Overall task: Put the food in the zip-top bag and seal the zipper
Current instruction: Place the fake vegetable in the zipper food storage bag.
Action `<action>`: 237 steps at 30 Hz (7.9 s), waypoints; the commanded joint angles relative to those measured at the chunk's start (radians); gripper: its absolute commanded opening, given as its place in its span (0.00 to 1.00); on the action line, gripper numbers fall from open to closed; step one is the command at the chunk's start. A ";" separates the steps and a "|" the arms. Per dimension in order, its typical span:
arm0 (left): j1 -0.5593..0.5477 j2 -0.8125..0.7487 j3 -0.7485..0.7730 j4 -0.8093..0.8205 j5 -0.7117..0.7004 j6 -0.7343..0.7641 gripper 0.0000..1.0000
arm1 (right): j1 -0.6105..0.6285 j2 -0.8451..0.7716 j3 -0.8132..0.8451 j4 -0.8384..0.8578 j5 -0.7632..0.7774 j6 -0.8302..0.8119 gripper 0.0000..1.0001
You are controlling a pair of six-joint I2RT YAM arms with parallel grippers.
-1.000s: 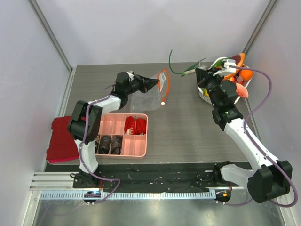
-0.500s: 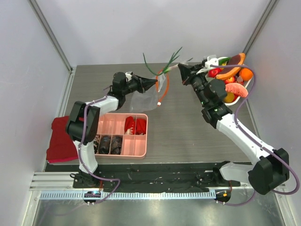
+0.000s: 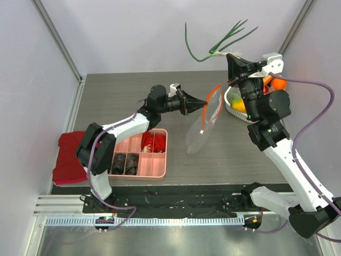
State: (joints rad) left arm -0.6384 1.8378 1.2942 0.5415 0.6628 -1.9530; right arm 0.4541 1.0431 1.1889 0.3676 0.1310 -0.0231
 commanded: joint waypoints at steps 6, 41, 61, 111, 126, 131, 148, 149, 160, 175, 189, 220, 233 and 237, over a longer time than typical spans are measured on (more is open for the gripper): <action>0.109 -0.187 -0.295 -0.075 -0.003 0.055 0.01 | -0.002 -0.072 -0.020 -0.084 -0.010 0.021 0.01; 0.180 -0.433 -0.187 -0.784 -0.055 0.387 0.00 | 0.518 -0.129 -0.238 -0.148 0.118 -0.354 0.01; 0.163 -0.419 -0.150 -0.793 -0.051 0.399 0.00 | 0.563 -0.267 -0.338 -0.415 -0.238 -0.554 0.01; 0.154 -0.442 -0.111 -0.910 -0.032 0.514 0.00 | 0.172 -0.008 -0.058 -0.704 -0.267 0.251 0.01; 0.148 -0.411 -0.091 -0.865 0.046 0.476 0.00 | 0.260 0.113 -0.054 -0.746 -0.136 0.048 0.01; 0.140 -0.402 -0.105 -0.853 0.060 0.454 0.00 | 0.388 0.155 -0.063 -0.726 -0.061 -0.147 0.01; 0.138 -0.397 -0.084 -0.893 0.110 0.463 0.00 | 0.368 0.331 0.054 -0.901 0.009 -0.161 0.01; 0.138 -0.402 -0.084 -0.896 0.110 0.465 0.00 | 0.360 0.342 0.058 -0.917 -0.002 -0.158 0.01; 0.143 -0.411 -0.041 -1.011 0.086 0.517 0.00 | 0.284 0.432 0.218 -1.092 -0.152 -0.023 0.20; 0.143 -0.356 -0.041 -0.953 0.098 0.457 0.00 | 0.279 0.213 0.258 -1.078 -0.439 -0.187 0.66; 0.143 -0.350 -0.039 -0.950 0.093 0.456 0.00 | 0.465 0.101 0.041 -0.846 -0.473 -0.348 0.52; 0.143 -0.371 -0.079 -0.890 0.144 0.467 0.00 | 0.370 0.020 -0.080 -0.779 -0.117 -0.031 0.01; 0.143 -0.405 -0.081 -0.844 0.172 0.499 0.00 | 0.328 0.244 0.006 -0.932 -0.200 0.022 0.01; 0.144 -0.397 -0.046 -0.839 0.181 0.519 0.00 | 0.298 0.226 0.061 -0.983 -0.284 0.022 0.45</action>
State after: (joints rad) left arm -0.4953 1.4738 1.2098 -0.3466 0.7876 -1.4704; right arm 0.7807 1.3079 1.1503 -0.5644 -0.0650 -0.0120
